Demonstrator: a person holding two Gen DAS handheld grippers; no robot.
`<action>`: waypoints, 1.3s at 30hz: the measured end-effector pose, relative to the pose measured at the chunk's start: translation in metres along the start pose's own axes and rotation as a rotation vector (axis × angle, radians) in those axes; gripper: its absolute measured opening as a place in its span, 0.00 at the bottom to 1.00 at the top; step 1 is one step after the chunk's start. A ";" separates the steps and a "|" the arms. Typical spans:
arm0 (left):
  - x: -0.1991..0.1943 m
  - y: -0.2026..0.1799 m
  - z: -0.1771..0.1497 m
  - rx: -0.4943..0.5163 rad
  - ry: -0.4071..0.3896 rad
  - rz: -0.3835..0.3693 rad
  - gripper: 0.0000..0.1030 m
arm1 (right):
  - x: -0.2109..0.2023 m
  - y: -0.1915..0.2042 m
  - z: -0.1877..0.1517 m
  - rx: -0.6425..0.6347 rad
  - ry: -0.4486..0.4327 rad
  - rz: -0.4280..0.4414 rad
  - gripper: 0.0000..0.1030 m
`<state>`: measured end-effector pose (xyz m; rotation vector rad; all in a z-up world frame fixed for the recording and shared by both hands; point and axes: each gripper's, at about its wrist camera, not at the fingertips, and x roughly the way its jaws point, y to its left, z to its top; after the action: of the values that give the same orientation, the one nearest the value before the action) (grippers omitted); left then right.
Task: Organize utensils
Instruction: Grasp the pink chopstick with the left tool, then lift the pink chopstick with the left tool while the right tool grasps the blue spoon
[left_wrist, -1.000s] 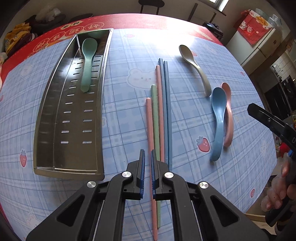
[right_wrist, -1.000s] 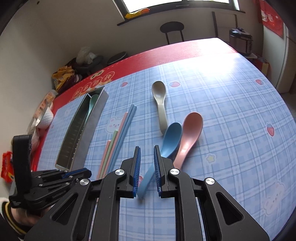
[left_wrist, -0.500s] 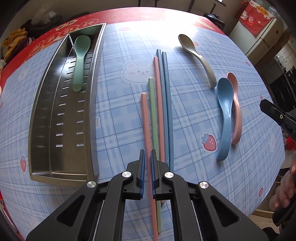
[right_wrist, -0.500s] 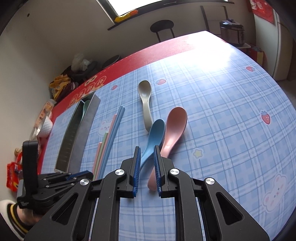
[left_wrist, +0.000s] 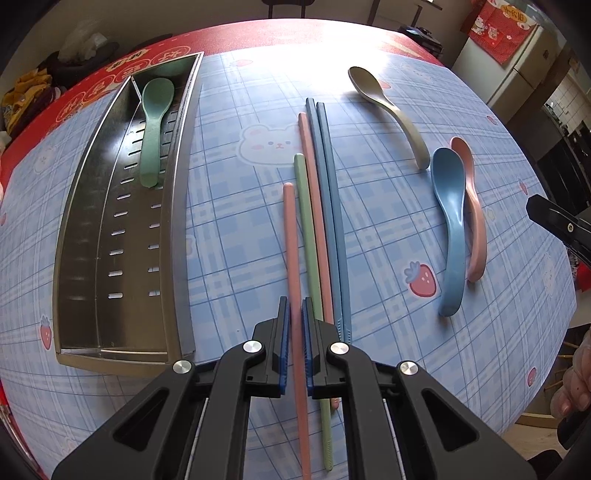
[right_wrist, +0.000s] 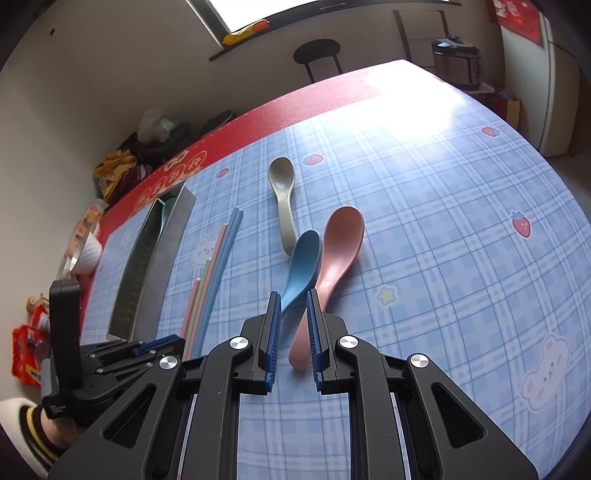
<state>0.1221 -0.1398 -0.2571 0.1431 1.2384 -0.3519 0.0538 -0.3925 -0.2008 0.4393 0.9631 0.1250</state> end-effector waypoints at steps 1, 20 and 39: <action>0.000 0.000 0.000 -0.002 -0.002 -0.003 0.07 | 0.000 0.000 -0.001 -0.001 0.002 0.001 0.15; -0.064 0.009 -0.008 -0.002 -0.139 -0.089 0.06 | 0.035 0.015 -0.018 0.023 0.112 0.009 0.15; -0.101 0.054 -0.022 -0.082 -0.255 -0.098 0.06 | 0.086 0.033 -0.007 0.083 0.206 -0.058 0.16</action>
<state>0.0924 -0.0637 -0.1739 -0.0330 1.0075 -0.3914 0.1000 -0.3347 -0.2564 0.4810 1.1852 0.0793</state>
